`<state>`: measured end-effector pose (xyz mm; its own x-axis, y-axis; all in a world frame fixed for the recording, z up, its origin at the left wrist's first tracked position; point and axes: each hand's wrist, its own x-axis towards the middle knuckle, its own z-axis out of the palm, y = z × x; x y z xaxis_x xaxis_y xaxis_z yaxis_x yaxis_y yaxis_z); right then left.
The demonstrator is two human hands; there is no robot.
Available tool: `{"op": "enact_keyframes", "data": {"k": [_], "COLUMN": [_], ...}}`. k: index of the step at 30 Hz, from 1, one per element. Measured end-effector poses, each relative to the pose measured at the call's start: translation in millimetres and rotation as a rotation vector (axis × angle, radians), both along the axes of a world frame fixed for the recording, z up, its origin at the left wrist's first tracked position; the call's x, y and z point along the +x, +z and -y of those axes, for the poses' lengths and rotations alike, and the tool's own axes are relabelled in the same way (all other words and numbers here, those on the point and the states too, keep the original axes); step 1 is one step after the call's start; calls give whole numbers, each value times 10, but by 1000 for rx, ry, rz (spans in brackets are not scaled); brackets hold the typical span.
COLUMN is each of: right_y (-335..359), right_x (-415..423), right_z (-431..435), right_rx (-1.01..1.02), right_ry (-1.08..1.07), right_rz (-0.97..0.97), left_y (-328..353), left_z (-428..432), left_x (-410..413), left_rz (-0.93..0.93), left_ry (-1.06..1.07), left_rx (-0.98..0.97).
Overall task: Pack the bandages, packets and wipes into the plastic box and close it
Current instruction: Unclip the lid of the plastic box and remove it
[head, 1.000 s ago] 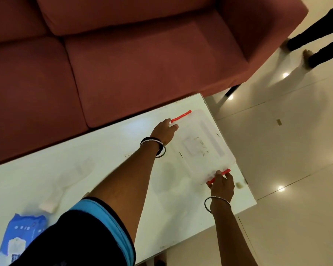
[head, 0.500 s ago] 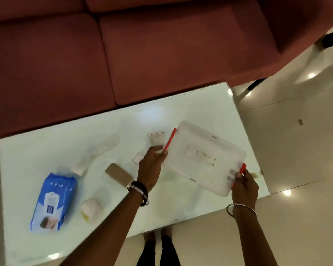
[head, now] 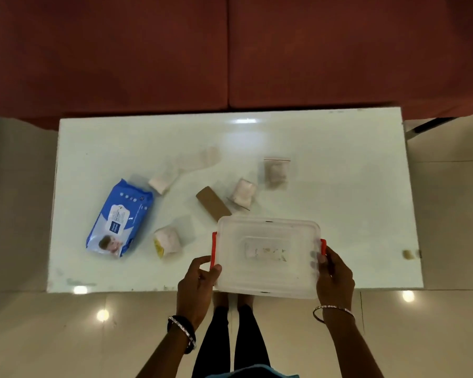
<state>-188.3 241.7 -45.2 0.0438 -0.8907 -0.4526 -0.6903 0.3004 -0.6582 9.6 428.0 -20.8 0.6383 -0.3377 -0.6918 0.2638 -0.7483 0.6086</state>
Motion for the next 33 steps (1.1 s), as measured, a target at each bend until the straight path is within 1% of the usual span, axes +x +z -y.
{"op": "enact_keyframes", "data": {"k": [7, 13, 15, 19, 24, 26, 28, 33], "right_y": [-122, -198, -215, -255, -326, -343, -350, -347], "right_x": [5, 175, 177, 130, 180, 230, 278, 293], "right_z": [5, 147, 155, 123, 12, -27, -37, -2], "right_rx": [11, -37, -39, -62, -160, -206, -244, -327], "right_ry": [-21, 1, 11, 56, 51, 27, 7, -15], "right_rz": [6, 25, 32, 20, -27, -60, -78, -158], "left_y": [-158, -207, -235, -322, -434, -487, -558, -733], "left_z": [1, 164, 229, 353, 380, 365, 348, 339], "left_x": [23, 151, 188, 233, 150, 154, 168, 155], "left_rz": [58, 285, 326, 351, 546, 540, 476, 343], "left_ry": [-58, -65, -47, -16, -19, 25, 67, 98], "left_rx": [-50, -13, 9, 7, 30, 74, 108, 94]}}
